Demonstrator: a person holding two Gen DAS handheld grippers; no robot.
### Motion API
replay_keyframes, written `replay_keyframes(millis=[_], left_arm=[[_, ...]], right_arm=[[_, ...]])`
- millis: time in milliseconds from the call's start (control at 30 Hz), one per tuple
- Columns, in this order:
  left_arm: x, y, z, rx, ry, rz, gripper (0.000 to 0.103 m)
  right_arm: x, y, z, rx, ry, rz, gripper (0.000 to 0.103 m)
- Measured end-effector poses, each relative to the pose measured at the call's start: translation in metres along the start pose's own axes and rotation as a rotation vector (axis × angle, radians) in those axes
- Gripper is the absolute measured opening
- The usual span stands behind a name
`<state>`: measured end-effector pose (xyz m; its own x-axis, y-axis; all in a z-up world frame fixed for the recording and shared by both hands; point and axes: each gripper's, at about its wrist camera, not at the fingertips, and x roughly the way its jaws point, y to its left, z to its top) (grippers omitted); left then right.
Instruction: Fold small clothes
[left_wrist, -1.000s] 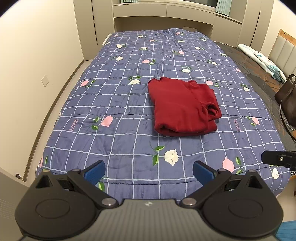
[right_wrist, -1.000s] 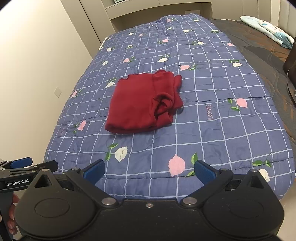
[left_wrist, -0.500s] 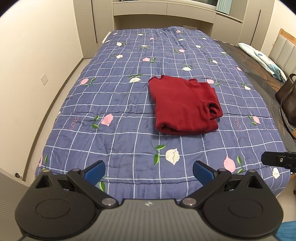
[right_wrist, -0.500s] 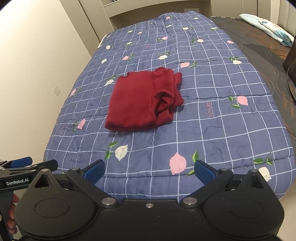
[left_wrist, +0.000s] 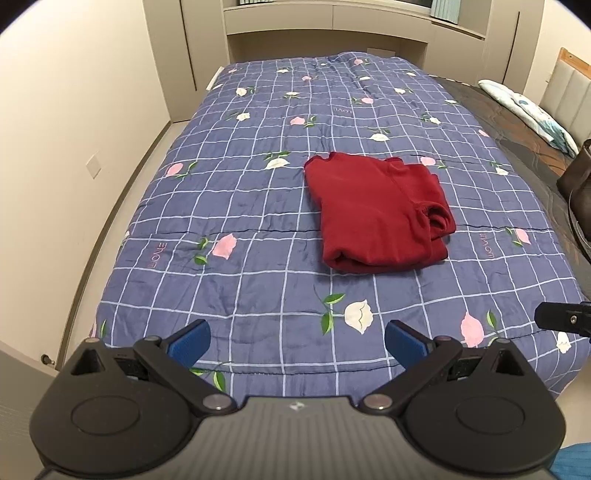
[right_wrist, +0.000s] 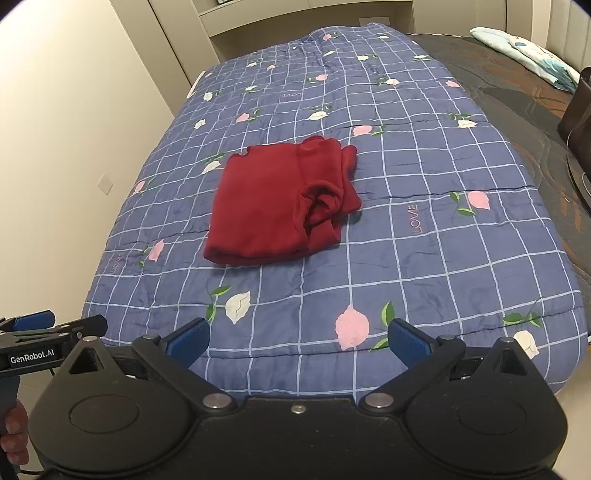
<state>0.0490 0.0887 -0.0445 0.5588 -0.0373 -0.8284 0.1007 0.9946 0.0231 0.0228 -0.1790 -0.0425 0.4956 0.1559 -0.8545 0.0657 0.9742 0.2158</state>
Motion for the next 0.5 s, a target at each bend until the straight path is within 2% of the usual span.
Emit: replay_keyframes(millis=[500], left_arm=[[0.006,0.011,0.001,0.032,0.004,-0.033,0.102]], right_arm=[[-0.004,0.011,-0.007,0.026,-0.007,-0.036,0.102]])
